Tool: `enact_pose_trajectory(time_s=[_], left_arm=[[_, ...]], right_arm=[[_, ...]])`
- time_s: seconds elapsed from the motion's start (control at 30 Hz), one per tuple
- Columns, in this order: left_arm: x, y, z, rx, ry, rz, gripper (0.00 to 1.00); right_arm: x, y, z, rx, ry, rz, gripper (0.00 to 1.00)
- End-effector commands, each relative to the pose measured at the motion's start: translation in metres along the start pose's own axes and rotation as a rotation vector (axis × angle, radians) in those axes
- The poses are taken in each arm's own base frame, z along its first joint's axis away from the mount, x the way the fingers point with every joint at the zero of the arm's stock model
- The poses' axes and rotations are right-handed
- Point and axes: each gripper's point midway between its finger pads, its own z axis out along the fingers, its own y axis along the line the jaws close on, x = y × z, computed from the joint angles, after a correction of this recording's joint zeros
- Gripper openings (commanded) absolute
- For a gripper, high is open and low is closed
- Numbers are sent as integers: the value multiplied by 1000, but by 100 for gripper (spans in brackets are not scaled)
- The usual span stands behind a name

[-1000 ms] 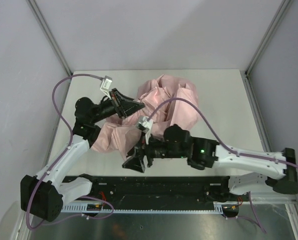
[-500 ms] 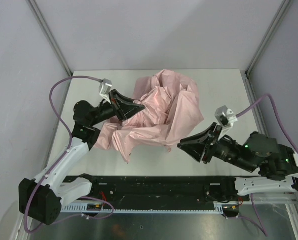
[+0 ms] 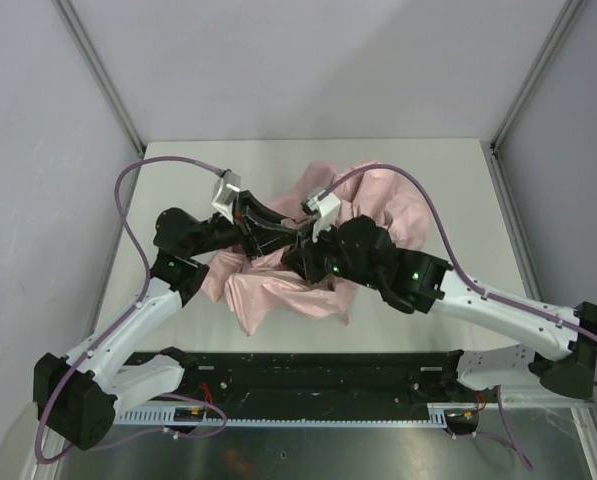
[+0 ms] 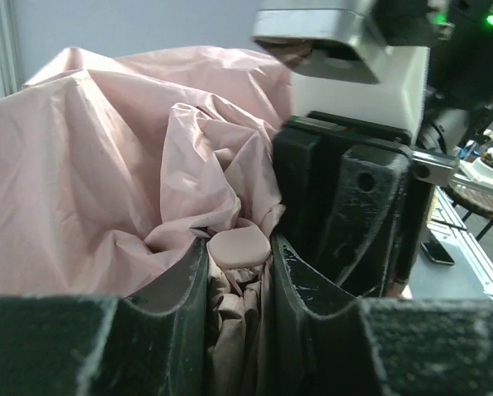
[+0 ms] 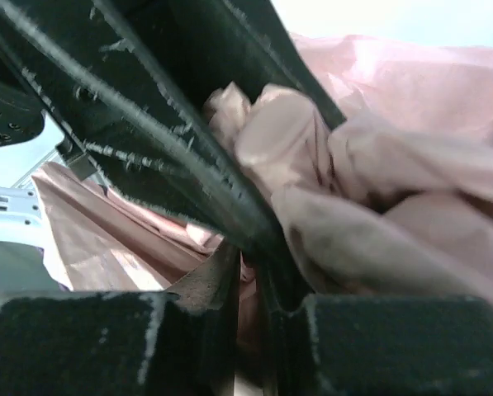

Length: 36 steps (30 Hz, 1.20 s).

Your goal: Put away the umbrella

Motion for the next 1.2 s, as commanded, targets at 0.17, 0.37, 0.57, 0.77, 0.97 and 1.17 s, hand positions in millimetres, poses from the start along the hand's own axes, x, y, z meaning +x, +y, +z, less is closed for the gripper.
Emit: enact_pose_trajectory(time_s=[0.17, 0.37, 0.57, 0.77, 0.97, 1.17], left_arm=[[-17, -18, 2, 57, -58, 134, 0], [-13, -12, 3, 56, -40, 111, 0], [-10, -13, 3, 70, -26, 111, 0], [-8, -19, 4, 100, -13, 116, 0], [-5, -31, 6, 153, 5, 117, 0], [-2, -44, 8, 204, 17, 126, 0]], right_arm=[[-51, 34, -83, -181, -93, -1, 38], [-33, -27, -157, 61, -78, 8, 54], [-20, -76, -193, 241, -97, -45, 58], [-7, -92, -187, 310, -71, -118, 50], [-8, -48, -132, 63, -46, -199, 40], [-12, 7, -57, -290, -29, -186, 7]])
